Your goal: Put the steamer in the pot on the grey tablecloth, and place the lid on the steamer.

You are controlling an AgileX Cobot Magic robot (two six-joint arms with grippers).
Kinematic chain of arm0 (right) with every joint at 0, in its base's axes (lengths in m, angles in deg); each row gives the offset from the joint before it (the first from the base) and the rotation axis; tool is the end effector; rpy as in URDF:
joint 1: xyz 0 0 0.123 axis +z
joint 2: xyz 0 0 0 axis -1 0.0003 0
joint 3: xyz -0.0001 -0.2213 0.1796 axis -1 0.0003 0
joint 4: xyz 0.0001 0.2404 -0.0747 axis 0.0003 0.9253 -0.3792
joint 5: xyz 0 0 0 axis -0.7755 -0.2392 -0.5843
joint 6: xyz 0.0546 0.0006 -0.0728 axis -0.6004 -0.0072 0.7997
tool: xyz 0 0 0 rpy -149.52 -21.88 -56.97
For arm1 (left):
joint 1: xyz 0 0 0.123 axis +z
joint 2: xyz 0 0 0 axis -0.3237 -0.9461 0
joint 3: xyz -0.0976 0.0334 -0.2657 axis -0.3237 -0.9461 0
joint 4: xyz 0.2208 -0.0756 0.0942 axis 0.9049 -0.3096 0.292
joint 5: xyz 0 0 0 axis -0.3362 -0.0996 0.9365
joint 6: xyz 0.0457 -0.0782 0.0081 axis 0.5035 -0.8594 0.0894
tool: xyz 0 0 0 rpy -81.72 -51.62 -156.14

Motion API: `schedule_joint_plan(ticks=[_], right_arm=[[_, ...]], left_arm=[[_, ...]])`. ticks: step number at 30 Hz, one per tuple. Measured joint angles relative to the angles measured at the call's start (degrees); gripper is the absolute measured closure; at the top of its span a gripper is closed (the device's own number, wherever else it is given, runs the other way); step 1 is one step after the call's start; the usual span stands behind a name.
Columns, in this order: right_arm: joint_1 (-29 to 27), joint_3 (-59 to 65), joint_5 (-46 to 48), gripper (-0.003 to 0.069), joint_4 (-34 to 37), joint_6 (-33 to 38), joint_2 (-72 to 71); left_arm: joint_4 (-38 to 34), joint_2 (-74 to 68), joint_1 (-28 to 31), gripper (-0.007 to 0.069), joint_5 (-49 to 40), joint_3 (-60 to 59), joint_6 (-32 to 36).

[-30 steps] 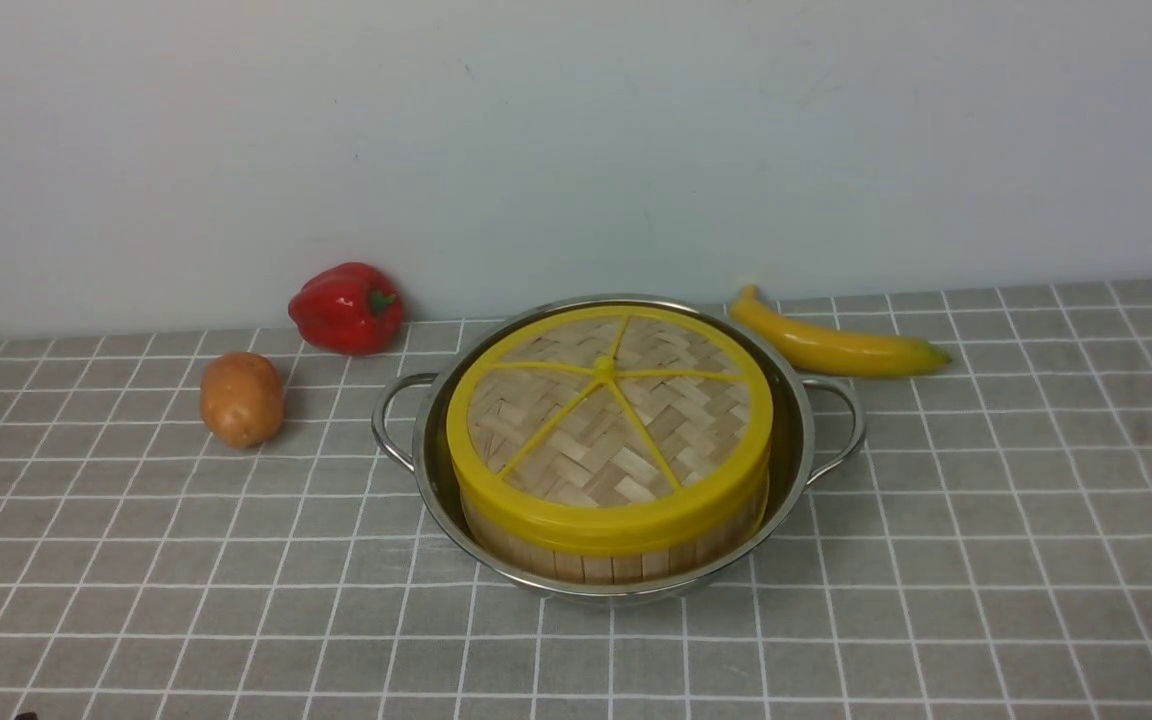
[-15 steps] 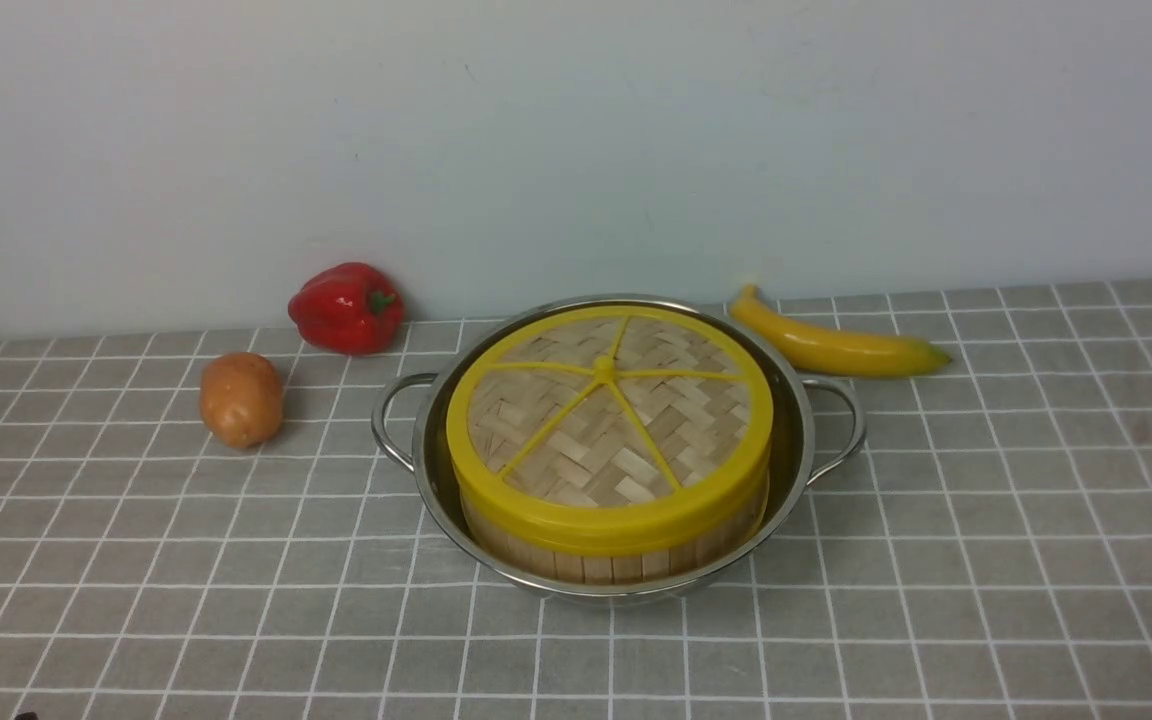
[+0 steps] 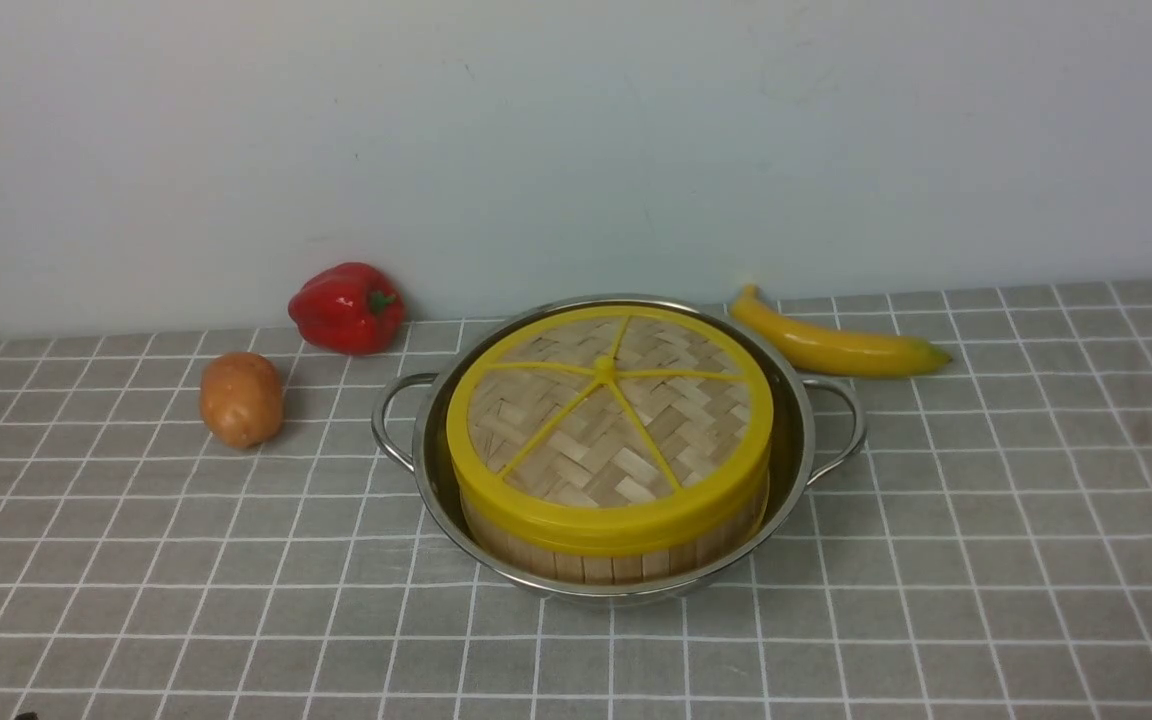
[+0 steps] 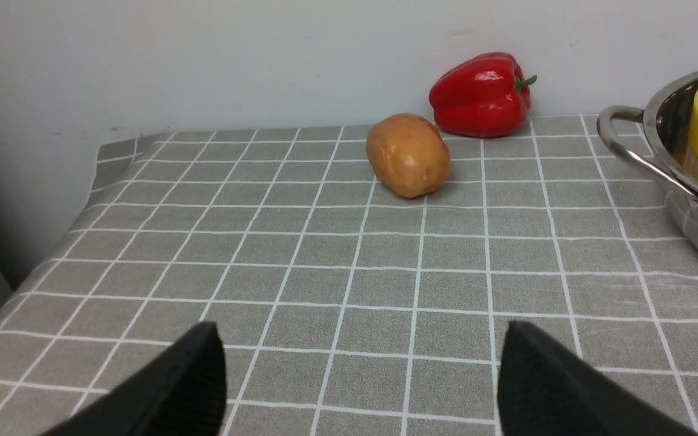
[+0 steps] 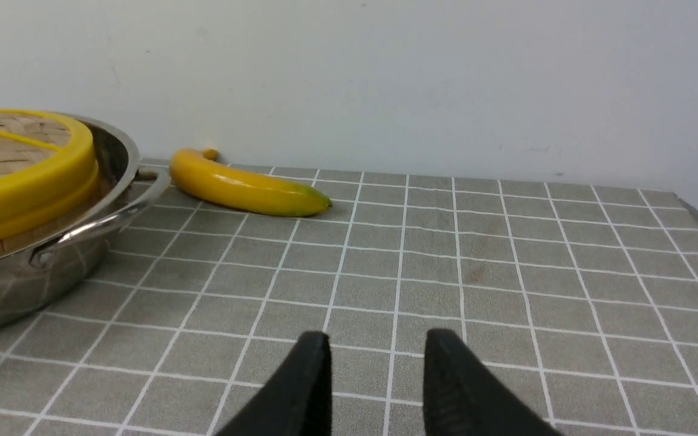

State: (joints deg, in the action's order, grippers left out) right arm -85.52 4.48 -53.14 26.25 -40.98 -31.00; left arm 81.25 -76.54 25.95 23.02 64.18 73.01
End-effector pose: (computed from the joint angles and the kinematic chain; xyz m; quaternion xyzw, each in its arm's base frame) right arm 0.0546 -0.0023 0.1813 0.0166 0.7882 0.0152 0.6150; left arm 0.0534 0.0081 0.1815 -0.0261 0.7872 0.0659 0.6126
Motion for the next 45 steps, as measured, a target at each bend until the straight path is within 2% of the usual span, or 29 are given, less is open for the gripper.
schedule_joint_plan(ticks=[7, 45], right_arm=[[0.0, 0.0, 0.2, 0.0417, 0.4, 3.8, 0.0], [0.0, 0.0, 0.9, 0.0417, 1.9, 2.9, 0.0]], left_arm=[[0.0, 0.0, 0.0, 0.0067, 0.0, 0.0, 0.0], [0.0, 0.0, 0.0, 0.0067, 0.0, 0.0, 0.0]])
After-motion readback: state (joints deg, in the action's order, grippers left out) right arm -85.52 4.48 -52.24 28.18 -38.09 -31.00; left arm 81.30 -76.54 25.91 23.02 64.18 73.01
